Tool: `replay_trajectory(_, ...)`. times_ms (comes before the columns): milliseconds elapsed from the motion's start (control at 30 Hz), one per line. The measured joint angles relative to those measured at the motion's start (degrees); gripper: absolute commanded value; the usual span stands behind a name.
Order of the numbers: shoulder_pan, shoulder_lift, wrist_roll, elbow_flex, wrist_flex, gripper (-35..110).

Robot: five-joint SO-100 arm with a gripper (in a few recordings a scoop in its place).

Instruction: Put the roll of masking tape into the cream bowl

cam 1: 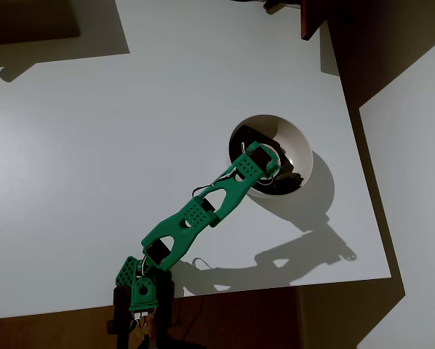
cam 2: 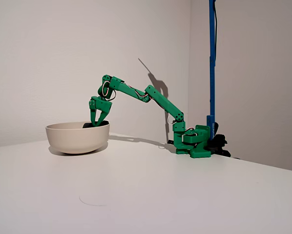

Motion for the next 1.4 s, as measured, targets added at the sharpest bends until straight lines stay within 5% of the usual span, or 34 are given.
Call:
replay_trajectory(500, -12.4, 26.8, 4.0, 0.0, 5.1, -8)
replay_trajectory(833, -31.6, 44.2, 5.5, 0.4, 12.3, -8)
replay_trajectory(1400, -55.4, 67.5, 10.0, 35.2, 12.2, -8)
